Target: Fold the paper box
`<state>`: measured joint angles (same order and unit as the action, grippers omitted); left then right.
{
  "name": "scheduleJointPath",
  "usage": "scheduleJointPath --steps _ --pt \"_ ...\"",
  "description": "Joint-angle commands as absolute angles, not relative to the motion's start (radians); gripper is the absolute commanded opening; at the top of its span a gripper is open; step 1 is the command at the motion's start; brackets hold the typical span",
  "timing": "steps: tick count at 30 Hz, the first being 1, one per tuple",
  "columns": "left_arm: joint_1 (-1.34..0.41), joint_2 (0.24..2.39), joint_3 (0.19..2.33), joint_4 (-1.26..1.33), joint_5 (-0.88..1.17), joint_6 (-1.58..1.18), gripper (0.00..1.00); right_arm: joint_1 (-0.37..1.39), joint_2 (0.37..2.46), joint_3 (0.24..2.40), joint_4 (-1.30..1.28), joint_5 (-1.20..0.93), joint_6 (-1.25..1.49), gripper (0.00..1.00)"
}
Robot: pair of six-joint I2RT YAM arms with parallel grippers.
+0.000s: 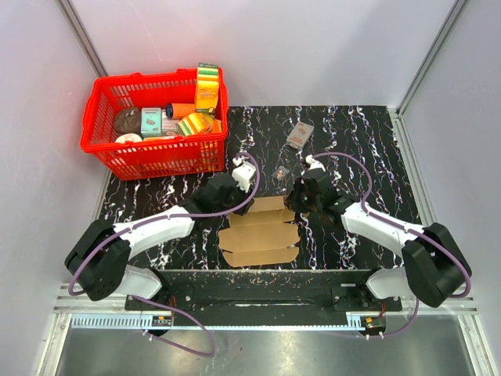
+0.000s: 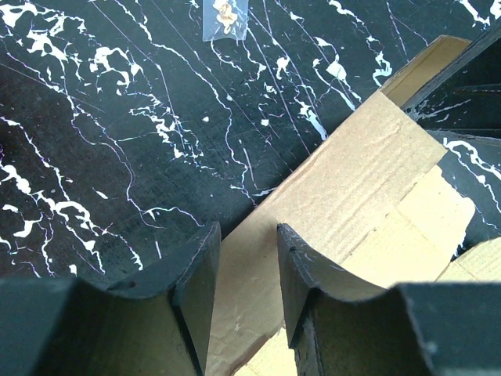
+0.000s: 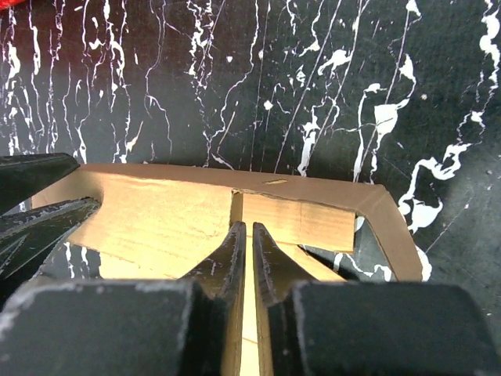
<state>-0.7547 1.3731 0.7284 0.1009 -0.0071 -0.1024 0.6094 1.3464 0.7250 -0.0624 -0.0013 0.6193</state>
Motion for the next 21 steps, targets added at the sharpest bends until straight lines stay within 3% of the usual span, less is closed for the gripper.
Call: scheduleJointPath --steps 1,11,16,21 --pt "-0.764 1.365 0.730 0.124 -0.020 -0.109 0.40 0.589 1.344 0.698 0.061 -0.092 0.683 0.12" --pt "-0.765 1.364 0.732 0.118 -0.023 -0.104 0.40 0.535 1.351 0.635 0.143 -0.195 0.750 0.11" --pt "-0.767 1.364 0.730 0.115 -0.026 -0.103 0.40 0.532 1.328 0.658 0.005 -0.082 0.684 0.19" --pt "-0.767 1.361 0.732 0.114 -0.028 -0.103 0.40 0.522 1.330 0.664 -0.098 0.046 0.670 0.17"
